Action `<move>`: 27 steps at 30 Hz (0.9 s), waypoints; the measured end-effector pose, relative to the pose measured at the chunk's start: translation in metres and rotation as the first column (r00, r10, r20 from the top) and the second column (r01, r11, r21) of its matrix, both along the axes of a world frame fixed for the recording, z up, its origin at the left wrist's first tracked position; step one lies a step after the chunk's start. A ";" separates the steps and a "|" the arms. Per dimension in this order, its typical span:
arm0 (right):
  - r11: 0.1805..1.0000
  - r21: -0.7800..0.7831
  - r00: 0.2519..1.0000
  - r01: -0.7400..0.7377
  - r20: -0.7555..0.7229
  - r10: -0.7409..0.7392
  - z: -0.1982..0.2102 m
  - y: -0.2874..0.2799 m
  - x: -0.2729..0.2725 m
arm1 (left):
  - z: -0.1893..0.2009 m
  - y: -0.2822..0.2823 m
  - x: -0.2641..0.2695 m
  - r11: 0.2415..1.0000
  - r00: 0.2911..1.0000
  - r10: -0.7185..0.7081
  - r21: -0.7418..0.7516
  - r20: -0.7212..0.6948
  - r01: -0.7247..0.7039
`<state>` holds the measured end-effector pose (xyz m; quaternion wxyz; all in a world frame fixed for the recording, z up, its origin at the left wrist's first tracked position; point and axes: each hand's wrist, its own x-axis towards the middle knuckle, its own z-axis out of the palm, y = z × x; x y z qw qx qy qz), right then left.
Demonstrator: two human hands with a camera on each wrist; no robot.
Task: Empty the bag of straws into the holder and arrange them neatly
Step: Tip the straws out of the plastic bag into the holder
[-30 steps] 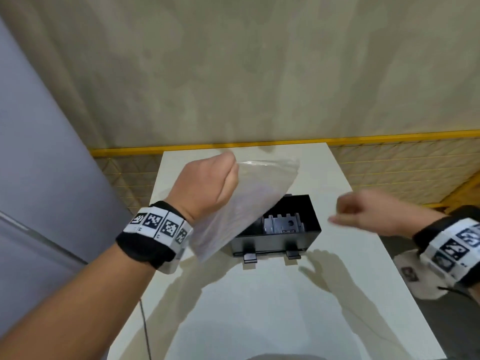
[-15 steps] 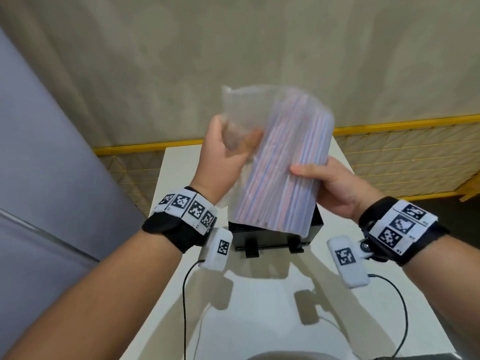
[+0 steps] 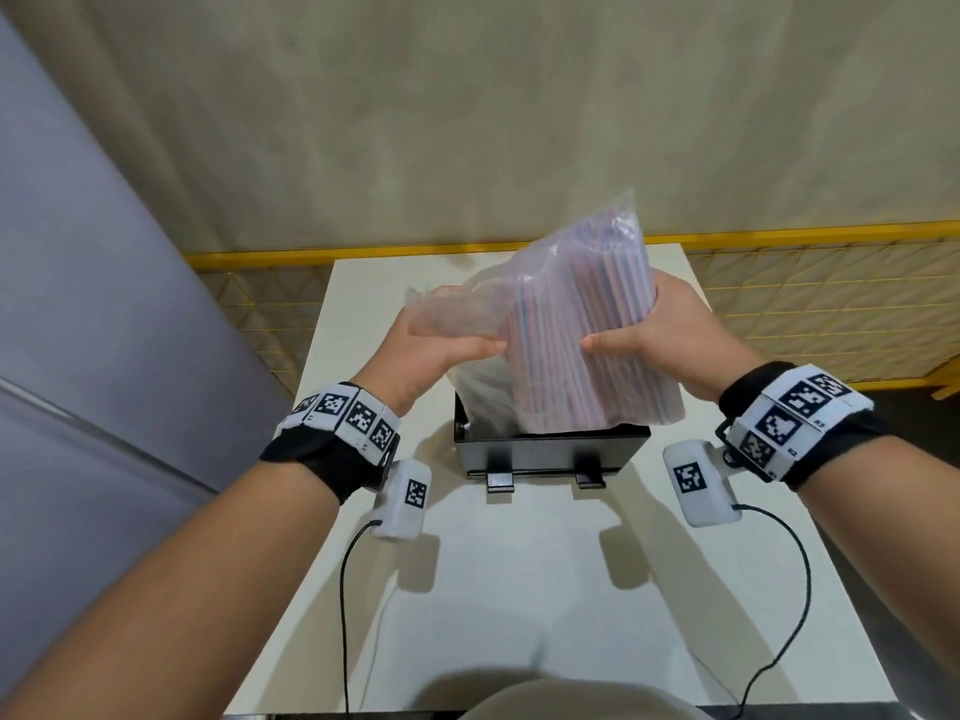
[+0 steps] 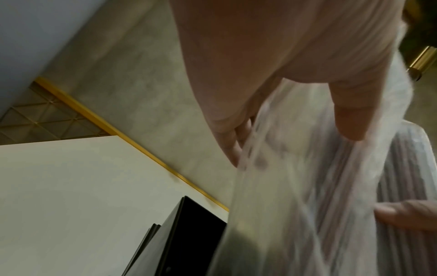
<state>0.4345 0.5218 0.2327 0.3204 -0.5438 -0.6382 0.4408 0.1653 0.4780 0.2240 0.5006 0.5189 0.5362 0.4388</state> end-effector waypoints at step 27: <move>0.997 0.053 0.998 -0.063 0.030 0.061 -0.008 0.014 -0.021 | -0.028 0.013 0.023 0.997 0.989 0.048 -0.066 0.143 -0.039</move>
